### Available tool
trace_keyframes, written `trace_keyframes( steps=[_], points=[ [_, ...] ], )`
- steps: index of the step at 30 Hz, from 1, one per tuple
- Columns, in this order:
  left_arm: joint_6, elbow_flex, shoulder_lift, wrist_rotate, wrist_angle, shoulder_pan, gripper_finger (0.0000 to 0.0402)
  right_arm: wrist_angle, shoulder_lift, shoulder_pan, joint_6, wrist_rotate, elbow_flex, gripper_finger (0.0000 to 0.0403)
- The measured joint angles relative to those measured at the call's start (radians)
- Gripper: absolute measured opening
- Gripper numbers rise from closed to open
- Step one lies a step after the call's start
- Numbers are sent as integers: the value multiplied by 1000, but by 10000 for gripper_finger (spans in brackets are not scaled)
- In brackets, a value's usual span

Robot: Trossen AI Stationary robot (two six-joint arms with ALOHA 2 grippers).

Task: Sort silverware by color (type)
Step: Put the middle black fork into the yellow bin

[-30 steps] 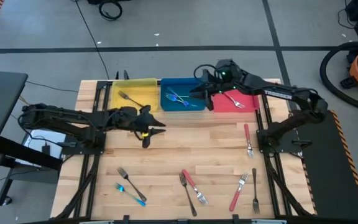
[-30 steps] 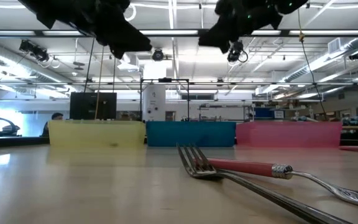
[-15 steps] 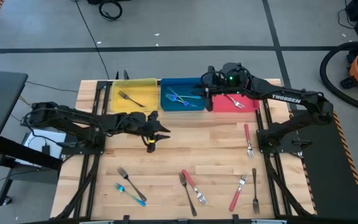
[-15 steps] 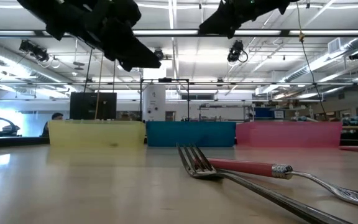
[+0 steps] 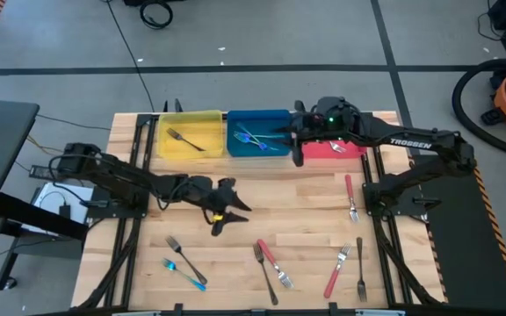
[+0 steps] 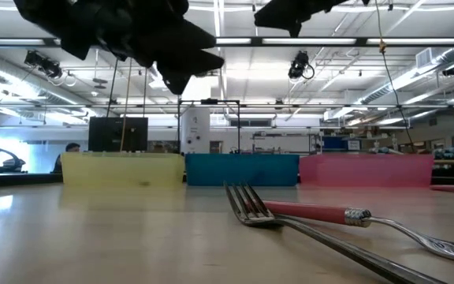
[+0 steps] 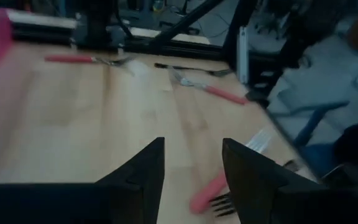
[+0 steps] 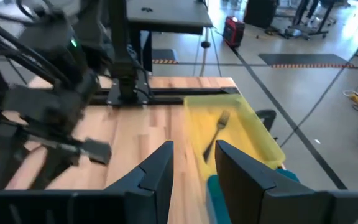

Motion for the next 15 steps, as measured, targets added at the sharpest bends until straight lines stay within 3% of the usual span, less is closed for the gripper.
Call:
trace_keyframes(
  steps=[15],
  points=[
    [-363, 0, 156, -28, 191, -106, 162, 1, -160, 123, 143, -11, 0, 126]
  ],
)
